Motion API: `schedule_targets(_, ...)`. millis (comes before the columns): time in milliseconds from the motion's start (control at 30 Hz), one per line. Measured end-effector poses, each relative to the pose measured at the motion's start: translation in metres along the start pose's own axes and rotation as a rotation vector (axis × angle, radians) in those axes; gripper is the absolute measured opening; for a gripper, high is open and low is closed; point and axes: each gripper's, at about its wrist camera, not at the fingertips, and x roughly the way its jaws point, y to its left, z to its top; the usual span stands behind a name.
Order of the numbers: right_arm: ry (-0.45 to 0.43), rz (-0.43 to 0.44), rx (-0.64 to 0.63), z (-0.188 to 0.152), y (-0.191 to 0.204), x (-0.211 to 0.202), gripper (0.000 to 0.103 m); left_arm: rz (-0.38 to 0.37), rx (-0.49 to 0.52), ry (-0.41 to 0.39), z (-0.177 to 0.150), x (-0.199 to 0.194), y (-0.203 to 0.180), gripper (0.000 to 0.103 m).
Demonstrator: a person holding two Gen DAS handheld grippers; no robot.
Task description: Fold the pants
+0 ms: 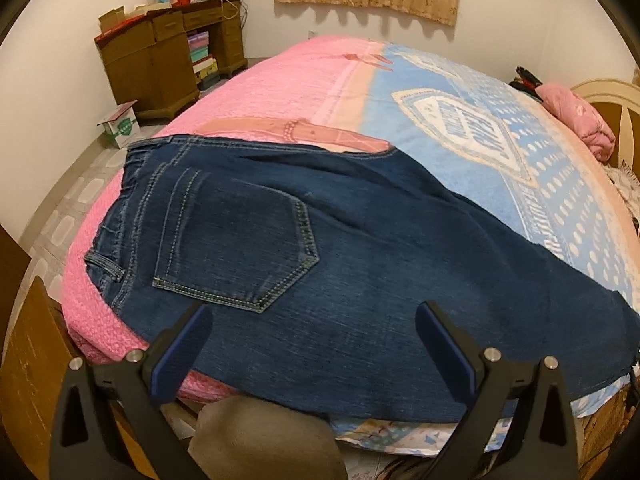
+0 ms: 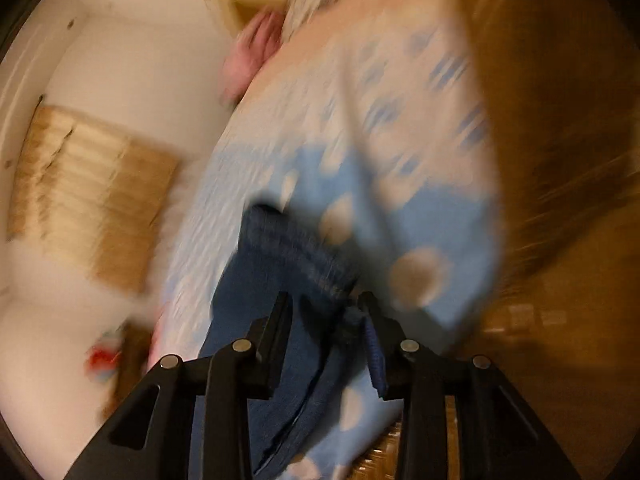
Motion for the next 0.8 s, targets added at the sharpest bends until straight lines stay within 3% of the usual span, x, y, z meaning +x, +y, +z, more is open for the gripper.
schedule_targets(100, -0.075, 0.006, -0.038, 0.003, 0.013, -0.017, 0.078, -0.016, -0.012, 0.028, 0.001, 0.011, 0.004, 0.103)
schedule_targets(300, 0.074, -0.089, -0.037, -0.011, 0.010, 0.021, 0.078, -0.024, -0.005, 0.018, -0.002, 0.010, 0.012, 0.103)
schedule_targets(400, 0.018, -0.124, -0.114, -0.021, 0.024, 0.023, 0.079, 0.013, 0.003, 0.005, -0.002, 0.010, 0.021, 0.103)
schedule_targets(533, 0.041, -0.181, -0.214, -0.025, 0.043, 0.033, 0.078, -0.003, -0.060, 0.032, -0.002, 0.017, 0.033, 0.103)
schedule_targets(667, 0.072, -0.063, -0.221, -0.031, 0.057, 0.035, 0.074, -0.022, -0.050, 0.041, -0.004, 0.019, 0.033, 0.103)
schedule_targets(767, 0.046, 0.043, -0.075, -0.028, 0.037, 0.036, 0.068, -0.019, -0.037, 0.039, -0.004, 0.018, 0.034, 0.103)
schedule_targets(800, 0.033, 0.079, -0.017, -0.025, 0.027, 0.037, 0.061, -0.021, -0.041, 0.040, -0.003, 0.018, 0.035, 0.103)
